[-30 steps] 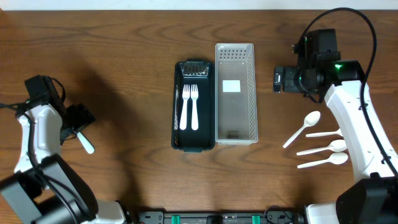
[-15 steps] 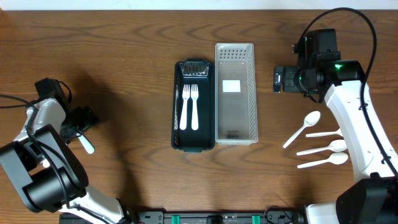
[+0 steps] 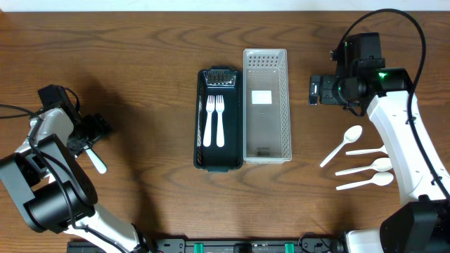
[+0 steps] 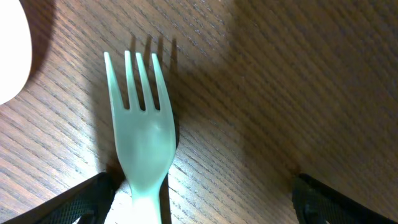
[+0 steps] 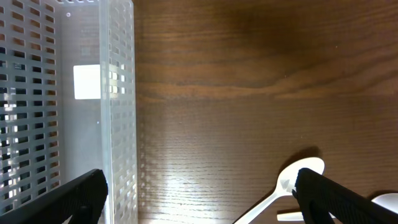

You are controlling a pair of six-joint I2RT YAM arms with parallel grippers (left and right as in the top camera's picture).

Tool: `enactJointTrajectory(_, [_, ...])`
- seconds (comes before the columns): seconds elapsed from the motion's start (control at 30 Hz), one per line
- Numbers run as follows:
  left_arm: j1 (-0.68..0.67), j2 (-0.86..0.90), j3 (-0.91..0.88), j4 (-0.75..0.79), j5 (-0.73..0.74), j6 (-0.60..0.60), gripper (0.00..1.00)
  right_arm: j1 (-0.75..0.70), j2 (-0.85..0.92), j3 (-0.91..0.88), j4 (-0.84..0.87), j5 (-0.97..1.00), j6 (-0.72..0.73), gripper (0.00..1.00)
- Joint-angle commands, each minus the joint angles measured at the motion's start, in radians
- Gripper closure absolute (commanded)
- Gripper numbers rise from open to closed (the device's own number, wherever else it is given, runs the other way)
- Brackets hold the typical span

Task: Pack container
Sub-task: 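Move the left gripper to the pale green fork and grasp it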

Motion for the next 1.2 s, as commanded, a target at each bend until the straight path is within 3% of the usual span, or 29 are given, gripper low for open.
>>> enactJointTrajectory(0.0, [0.004, 0.077, -0.034, -0.018, -0.019, 0.013, 0.07, -0.003, -0.004, 0.011, -0.008, 0.01, -0.014, 0.01])
enactJointTrajectory(0.83, [0.004, 0.077, -0.034, -0.122, -0.216, -0.149, 0.09, -0.003, -0.004, 0.011, -0.035, 0.01, -0.003, 0.02])
enactJointTrajectory(1.17, [0.004, 0.105, -0.035, -0.106, -0.202, -0.133, 0.33, -0.003, -0.004, 0.011, -0.045, 0.01, -0.004, 0.03])
